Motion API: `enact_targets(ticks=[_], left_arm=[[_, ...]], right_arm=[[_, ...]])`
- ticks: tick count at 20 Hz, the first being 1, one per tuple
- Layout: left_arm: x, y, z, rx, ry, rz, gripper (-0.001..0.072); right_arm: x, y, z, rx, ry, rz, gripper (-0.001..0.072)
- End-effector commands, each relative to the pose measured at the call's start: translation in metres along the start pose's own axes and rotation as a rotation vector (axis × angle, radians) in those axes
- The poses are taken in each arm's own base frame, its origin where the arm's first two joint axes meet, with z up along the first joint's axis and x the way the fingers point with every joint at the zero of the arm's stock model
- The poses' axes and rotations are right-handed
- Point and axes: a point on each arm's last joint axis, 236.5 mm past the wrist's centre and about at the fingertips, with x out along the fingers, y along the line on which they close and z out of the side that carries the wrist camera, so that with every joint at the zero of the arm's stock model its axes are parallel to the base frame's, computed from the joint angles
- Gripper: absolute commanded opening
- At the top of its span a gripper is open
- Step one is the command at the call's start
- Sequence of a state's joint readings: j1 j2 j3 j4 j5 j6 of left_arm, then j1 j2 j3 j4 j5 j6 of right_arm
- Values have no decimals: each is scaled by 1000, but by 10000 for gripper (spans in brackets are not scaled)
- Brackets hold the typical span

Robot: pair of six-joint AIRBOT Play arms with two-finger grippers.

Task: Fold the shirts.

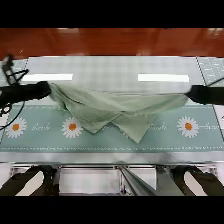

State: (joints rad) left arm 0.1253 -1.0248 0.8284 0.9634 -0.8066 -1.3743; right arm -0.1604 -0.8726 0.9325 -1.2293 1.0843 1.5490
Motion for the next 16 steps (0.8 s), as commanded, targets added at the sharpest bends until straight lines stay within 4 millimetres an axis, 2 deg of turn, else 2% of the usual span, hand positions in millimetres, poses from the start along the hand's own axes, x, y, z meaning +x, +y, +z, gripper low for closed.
enact_targets(ticks=[1, 3, 4, 5, 6, 9, 12, 14, 16], left_arm=[[65, 16, 8, -62, 63, 15, 20], [83, 14, 14, -70, 119, -3, 30], [88, 12, 12, -69, 159, -13, 191], [90, 11, 7, -64, 209, -21, 443], [87, 14, -2, -57, 278, -18, 506], [52, 36, -28, -136, 456, 20, 505], [15, 42, -76, -164, 580, 2, 505], [3, 38, -110, -196, 558, 1, 505], [-3, 25, -155, -245, 573, -38, 504]], right_arm=[[78, -17, 23, 125, -26, 27, 31], [110, -23, 19, 170, 40, 28, 31], [122, -26, 16, 183, 70, 28, 31], [130, -27, 14, 196, 93, 30, 31], [135, -27, 13, 201, 108, 32, 31], [133, -24, 20, 170, 114, 41, 31], [128, -19, 15, 127, 151, 56, 31], [126, -17, 8, 104, 180, 63, 31], [125, -16, 3, 87, 203, 69, 31]])
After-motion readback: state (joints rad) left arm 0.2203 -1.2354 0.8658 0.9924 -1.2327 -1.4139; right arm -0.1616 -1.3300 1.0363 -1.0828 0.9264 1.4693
